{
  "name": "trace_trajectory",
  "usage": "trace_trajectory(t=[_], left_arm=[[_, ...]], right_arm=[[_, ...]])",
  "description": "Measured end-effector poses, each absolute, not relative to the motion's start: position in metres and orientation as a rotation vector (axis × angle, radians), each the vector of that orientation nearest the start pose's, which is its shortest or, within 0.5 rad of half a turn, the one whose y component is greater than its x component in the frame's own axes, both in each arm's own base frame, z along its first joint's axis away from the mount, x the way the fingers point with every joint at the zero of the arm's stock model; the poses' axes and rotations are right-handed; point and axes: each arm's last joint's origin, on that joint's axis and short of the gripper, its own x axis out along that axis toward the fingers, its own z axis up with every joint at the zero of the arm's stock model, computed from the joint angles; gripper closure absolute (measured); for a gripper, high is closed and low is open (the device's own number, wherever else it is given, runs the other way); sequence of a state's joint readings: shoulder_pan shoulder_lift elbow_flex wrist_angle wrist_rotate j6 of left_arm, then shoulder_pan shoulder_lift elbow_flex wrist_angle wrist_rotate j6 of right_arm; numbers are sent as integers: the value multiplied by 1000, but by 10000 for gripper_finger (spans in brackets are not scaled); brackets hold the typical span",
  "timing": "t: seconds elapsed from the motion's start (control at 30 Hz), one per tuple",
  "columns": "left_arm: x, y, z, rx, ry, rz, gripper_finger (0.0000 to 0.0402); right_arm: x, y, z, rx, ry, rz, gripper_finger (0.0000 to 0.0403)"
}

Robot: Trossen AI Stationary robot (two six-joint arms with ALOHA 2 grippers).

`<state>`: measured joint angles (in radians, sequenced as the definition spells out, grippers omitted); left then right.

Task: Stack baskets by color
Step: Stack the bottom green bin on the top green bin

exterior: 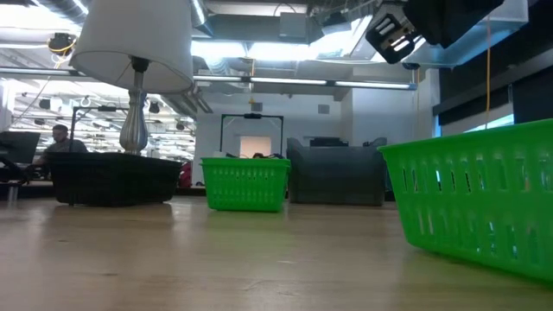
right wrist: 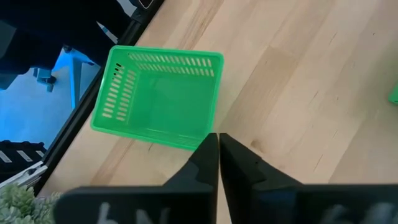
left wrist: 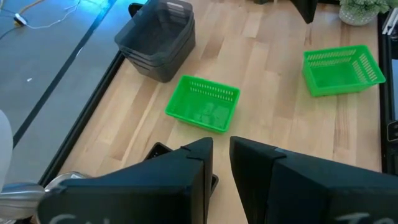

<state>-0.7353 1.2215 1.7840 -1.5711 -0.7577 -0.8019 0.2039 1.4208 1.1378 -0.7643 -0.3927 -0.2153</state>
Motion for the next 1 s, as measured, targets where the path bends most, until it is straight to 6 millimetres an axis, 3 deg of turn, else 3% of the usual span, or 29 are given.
trace_trajectory(t=[0.53, 0.87, 1.0], left_arm=[[126, -87, 458, -80, 660, 301, 355], [126, -88, 457, -62, 678, 278, 355], [126, -88, 457, -38, 683, 268, 355]], right_arm=[[275, 68, 270, -33, 1019, 557, 310], [296, 93, 223, -144, 1142, 668, 299], [305, 97, 213, -145, 1118, 670, 298]])
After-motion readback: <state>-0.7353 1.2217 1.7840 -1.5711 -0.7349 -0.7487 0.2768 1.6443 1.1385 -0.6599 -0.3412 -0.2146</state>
